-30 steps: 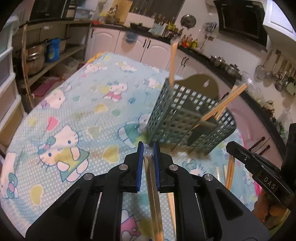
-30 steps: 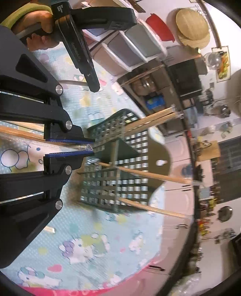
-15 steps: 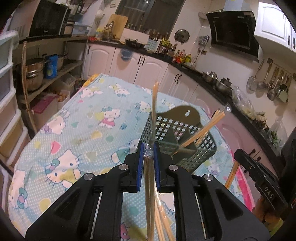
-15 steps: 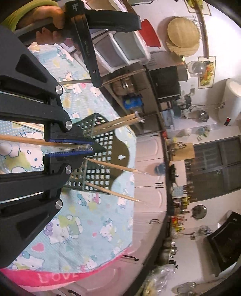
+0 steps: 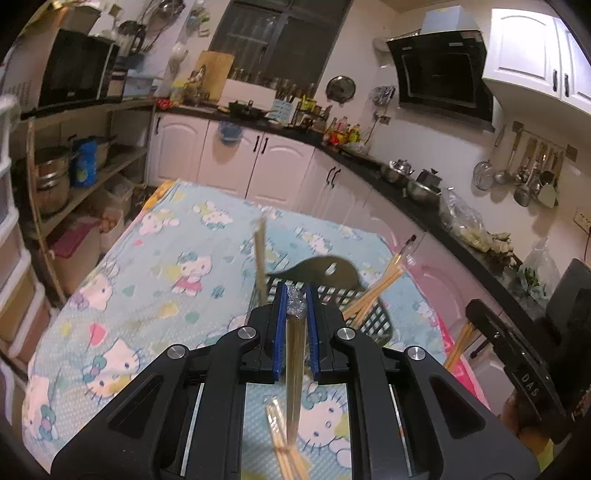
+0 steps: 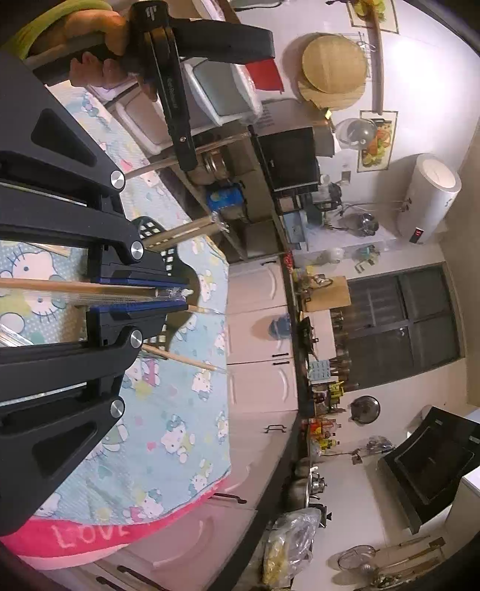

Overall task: Organize utensils
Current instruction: 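Lift the held chopsticks in both tools up over the caddy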

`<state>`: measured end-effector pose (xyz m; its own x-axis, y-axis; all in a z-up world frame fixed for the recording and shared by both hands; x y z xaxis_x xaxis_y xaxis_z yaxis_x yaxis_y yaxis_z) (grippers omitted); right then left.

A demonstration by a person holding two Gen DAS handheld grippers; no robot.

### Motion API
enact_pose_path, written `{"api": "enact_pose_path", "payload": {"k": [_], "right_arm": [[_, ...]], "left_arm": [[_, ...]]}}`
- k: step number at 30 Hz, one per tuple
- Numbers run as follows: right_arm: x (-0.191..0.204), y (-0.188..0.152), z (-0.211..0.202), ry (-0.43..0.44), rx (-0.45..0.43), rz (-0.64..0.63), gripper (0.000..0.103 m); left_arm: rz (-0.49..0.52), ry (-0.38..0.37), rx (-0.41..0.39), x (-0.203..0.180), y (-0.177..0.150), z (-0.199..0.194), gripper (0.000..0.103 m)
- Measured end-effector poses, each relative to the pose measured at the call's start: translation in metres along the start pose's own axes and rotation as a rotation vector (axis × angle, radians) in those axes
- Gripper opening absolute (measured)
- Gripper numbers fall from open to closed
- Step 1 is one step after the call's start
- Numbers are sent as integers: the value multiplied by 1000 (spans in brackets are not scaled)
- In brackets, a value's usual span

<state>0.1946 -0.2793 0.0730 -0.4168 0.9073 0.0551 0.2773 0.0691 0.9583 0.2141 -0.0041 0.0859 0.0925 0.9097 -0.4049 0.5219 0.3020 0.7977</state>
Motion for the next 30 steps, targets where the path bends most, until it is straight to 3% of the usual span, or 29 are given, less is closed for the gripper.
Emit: {"api": "enact_pose_path", "payload": {"k": [15, 30], "right_arm": [[-13, 40, -10, -8, -79, -13, 7], [-30, 88, -8, -15, -164, -10, 7]], "left_arm": [[78, -39, -91, -48, 47, -2, 5], [130, -18, -153, -76, 73, 11, 5]]}}
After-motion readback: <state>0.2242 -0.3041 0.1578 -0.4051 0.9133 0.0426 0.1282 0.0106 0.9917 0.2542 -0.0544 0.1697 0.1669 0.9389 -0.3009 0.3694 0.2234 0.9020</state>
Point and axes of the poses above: each gripper's, at about its wrist camera, not at the fingertips, and z roughly the way its jaws point, x to its left, y to its top, the point moved 4 cm from there along z, roughly the way its jaws point, and after that the axes turned 7 degrees about -z, right-handed, at the moved point
